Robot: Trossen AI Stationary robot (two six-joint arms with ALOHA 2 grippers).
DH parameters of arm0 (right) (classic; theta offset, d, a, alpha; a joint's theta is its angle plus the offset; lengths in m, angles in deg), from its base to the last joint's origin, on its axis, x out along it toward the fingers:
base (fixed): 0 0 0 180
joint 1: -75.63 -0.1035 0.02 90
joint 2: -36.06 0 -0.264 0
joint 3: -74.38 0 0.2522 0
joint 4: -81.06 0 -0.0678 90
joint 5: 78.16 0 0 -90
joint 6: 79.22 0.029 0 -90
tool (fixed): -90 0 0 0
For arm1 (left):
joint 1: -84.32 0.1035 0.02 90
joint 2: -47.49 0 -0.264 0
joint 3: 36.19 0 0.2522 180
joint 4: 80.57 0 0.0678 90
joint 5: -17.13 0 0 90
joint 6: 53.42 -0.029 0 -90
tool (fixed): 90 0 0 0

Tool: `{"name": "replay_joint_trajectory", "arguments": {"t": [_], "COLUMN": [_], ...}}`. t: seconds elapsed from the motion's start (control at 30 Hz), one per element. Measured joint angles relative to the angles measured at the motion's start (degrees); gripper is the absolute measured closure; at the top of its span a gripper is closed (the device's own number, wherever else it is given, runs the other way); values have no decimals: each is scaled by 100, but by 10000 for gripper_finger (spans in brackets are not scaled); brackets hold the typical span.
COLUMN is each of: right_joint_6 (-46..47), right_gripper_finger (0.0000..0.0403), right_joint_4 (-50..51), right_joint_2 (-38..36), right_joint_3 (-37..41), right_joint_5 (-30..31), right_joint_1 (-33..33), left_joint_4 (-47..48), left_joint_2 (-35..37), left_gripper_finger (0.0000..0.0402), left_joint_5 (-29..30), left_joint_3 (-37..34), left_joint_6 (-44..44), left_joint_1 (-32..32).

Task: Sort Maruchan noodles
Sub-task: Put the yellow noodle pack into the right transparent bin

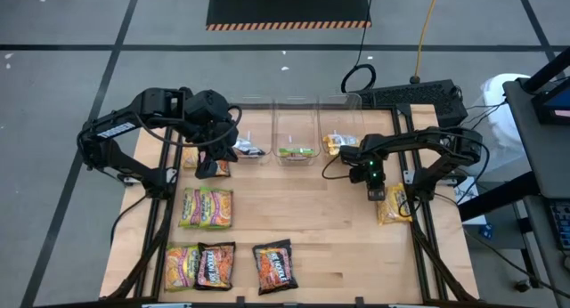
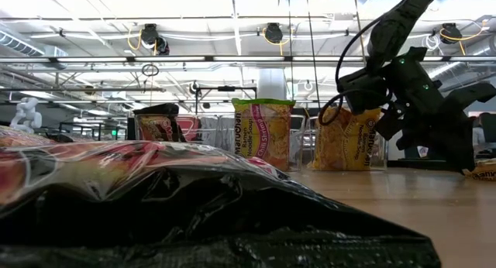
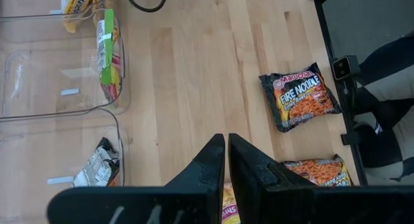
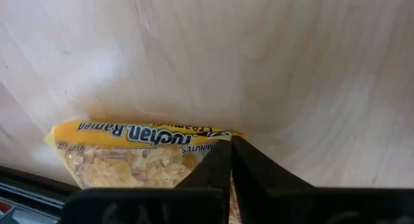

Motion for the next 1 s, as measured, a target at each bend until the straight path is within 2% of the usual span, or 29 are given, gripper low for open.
{"name": "replay_joint_trajectory", "arguments": {"t": [0.1,0.5,0.77,1.0], "right_joint_6": [-42,-29,99,168], "right_gripper_finger": [402,403,403,403], "right_joint_4": [270,1166,1542,1635], "right_joint_2": [0,-31,-39,-39], "right_joint_3": [-60,-388,-824,-1201], "right_joint_5": [-144,-106,340,365], "right_joint_1": [-5,-251,-339,-340], "left_joint_4": [0,-2,-2,-2], "left_joint_2": [1,1,1,1], "left_gripper_finger": [376,376,376,376], "left_joint_5": [0,1,2,2], "left_joint_3": [0,0,0,0], "left_joint_6": [2,0,0,0], "left_joint_1": [-2,-11,-99,-210]}}
